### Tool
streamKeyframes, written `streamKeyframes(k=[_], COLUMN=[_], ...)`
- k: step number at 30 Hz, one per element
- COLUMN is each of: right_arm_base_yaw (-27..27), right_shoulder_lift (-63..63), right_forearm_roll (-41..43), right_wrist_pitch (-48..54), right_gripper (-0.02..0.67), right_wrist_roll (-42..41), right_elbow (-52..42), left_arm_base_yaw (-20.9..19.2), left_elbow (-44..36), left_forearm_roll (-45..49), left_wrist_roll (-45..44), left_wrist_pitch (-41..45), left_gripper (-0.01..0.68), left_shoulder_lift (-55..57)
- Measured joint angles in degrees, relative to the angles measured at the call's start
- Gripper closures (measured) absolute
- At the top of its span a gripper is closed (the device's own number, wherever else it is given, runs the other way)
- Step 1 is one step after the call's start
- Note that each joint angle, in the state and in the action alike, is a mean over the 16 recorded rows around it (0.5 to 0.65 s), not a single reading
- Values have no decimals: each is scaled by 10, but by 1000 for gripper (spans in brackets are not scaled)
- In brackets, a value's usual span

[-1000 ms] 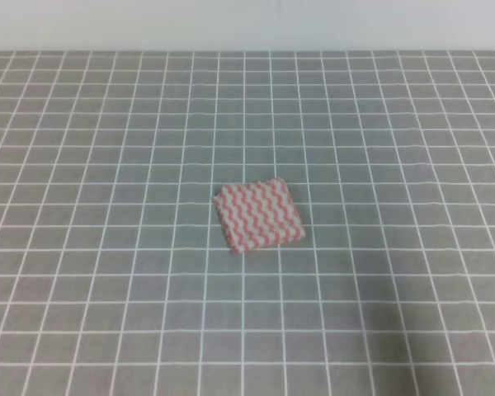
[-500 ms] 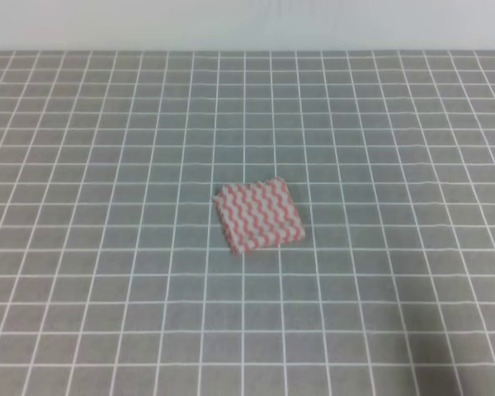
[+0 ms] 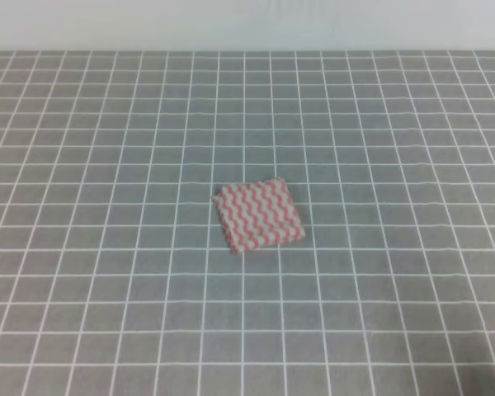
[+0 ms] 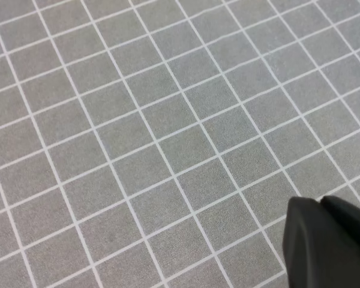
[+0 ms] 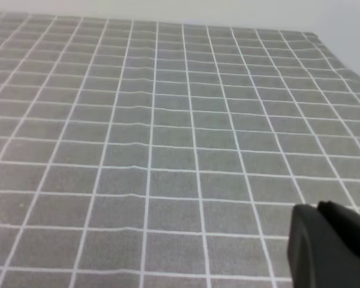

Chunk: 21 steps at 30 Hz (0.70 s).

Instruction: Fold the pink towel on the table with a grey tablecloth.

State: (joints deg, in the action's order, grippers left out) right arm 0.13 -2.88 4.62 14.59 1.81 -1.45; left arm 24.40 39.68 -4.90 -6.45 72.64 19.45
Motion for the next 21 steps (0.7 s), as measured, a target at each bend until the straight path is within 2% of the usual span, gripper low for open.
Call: streamKeyframes(k=[21], right_arm_base_yaw=[-1], right_shoulder_lift=[6], right_forearm_roll=[-6], right_wrist_pitch=[21], right_gripper=[665], right_wrist_roll=[-18], right_elbow=[1], left_arm_base_yaw=[0], left_elbow=[1], left_forearm_roll=[2], left_wrist_roll=[1], left_wrist_pitch=[-17], left_gripper=[673], left_shoulder_lift=[-5])
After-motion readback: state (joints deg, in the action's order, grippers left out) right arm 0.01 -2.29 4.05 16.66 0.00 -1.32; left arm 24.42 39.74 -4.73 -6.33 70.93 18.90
